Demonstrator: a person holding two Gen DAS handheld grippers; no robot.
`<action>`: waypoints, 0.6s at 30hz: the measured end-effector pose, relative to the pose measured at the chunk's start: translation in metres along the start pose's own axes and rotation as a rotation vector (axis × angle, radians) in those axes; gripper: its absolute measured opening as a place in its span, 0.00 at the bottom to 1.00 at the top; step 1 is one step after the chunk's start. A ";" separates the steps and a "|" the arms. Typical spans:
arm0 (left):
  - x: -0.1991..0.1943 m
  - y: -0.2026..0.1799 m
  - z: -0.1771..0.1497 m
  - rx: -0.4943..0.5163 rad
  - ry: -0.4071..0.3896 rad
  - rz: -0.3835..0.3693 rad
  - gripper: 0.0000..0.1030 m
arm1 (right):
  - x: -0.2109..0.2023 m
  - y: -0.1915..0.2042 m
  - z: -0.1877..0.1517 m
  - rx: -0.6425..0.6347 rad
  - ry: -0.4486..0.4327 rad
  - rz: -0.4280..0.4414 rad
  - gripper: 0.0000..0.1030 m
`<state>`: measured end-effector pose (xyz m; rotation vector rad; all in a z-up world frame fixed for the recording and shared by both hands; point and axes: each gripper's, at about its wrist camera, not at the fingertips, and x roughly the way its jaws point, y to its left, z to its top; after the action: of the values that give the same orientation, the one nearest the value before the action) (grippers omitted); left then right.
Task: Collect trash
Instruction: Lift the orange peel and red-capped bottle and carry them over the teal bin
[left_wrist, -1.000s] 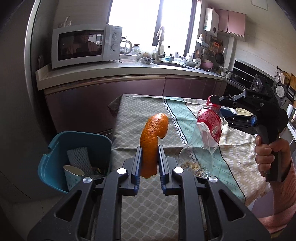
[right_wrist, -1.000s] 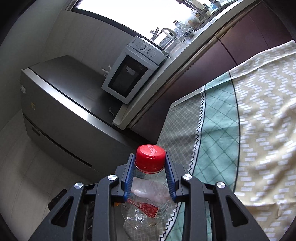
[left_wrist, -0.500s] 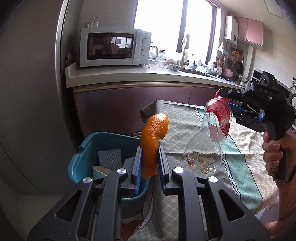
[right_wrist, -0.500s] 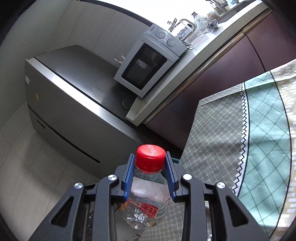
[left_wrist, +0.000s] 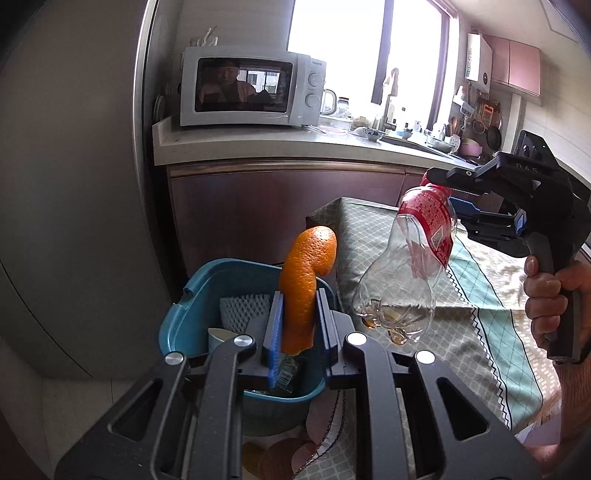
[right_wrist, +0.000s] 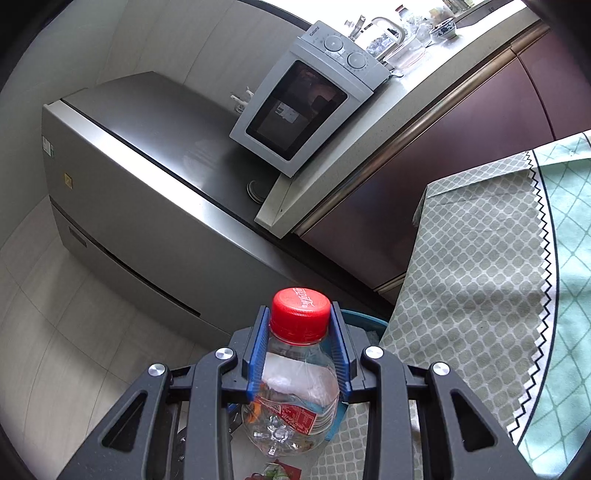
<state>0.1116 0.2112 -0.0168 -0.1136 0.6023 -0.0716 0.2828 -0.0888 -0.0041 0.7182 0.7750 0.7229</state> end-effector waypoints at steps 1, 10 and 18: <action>0.000 0.000 0.000 -0.002 0.000 0.001 0.17 | 0.003 0.000 0.001 0.003 0.002 0.001 0.29; 0.004 0.006 -0.001 -0.014 0.010 0.018 0.17 | 0.023 -0.002 0.001 0.011 0.028 -0.004 0.29; 0.010 0.012 -0.003 -0.026 0.020 0.041 0.17 | 0.041 -0.004 0.001 0.020 0.049 -0.016 0.29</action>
<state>0.1187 0.2216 -0.0260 -0.1260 0.6254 -0.0252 0.3059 -0.0596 -0.0214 0.7138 0.8330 0.7217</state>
